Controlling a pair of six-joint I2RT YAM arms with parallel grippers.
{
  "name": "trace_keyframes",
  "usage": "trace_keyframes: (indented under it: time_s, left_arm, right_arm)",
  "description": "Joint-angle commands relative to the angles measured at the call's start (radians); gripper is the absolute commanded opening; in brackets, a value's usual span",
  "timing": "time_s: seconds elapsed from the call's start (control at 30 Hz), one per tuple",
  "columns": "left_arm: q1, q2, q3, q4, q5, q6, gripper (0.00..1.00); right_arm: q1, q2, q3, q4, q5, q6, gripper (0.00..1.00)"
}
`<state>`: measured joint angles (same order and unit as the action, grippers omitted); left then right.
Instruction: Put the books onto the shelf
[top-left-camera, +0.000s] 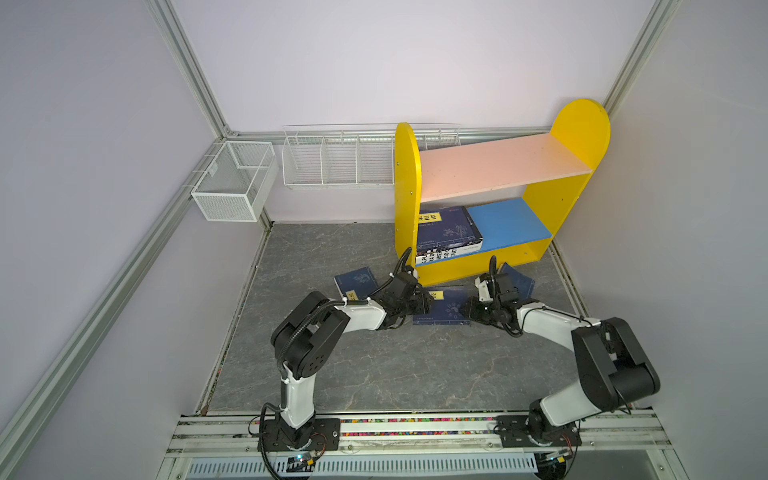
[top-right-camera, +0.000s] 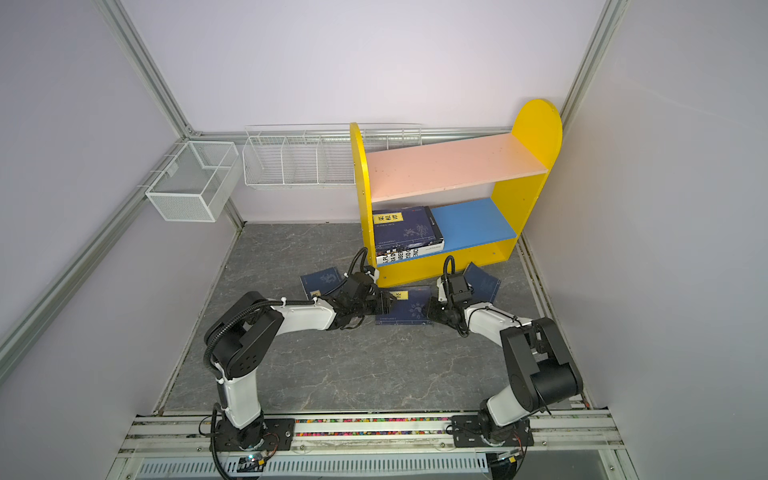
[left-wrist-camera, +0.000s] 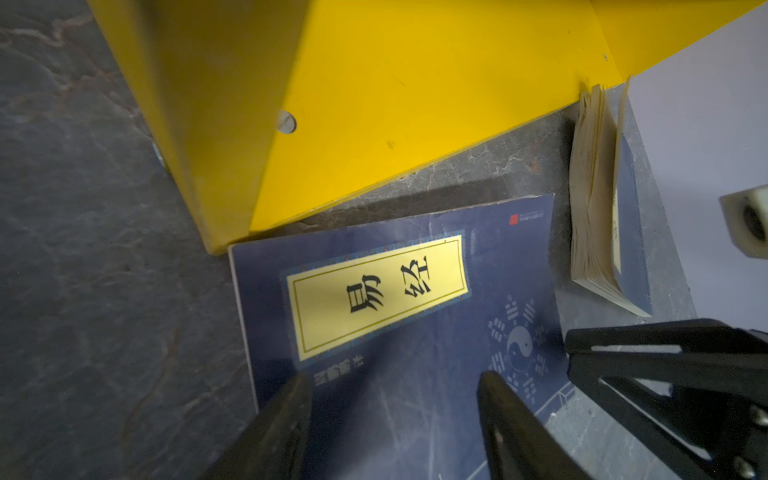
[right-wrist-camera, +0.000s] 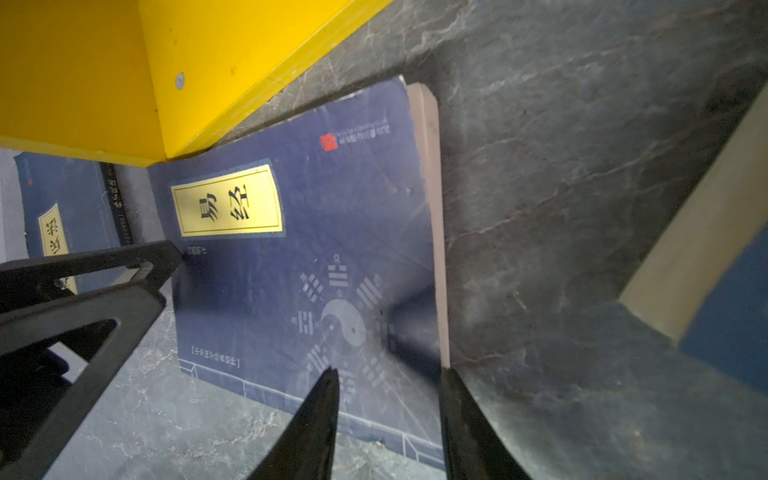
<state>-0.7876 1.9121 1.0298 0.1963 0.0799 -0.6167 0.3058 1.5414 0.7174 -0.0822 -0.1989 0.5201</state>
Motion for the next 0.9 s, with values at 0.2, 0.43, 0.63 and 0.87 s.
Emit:
trace_keyframes:
  time_s: [0.2, 0.43, 0.63, 0.87]
  left_arm:
    - [0.011, -0.065, -0.04, -0.059, -0.125, 0.013, 0.7]
    - [-0.003, 0.006, 0.03, -0.036, -0.054, -0.003, 0.69]
    - [-0.007, 0.062, 0.085, -0.03, -0.003, -0.002, 0.63]
    - [-0.008, 0.031, 0.061, 0.03, 0.017, -0.024, 0.48]
  right_arm:
    - [0.005, 0.028, 0.026, -0.018, 0.002, -0.014, 0.42]
    - [0.005, 0.033, 0.03, -0.012, -0.014, -0.01, 0.42]
    - [0.006, 0.022, 0.024, -0.016, -0.01, -0.014, 0.42]
    - [0.005, 0.024, 0.022, -0.016, -0.014, -0.019, 0.41]
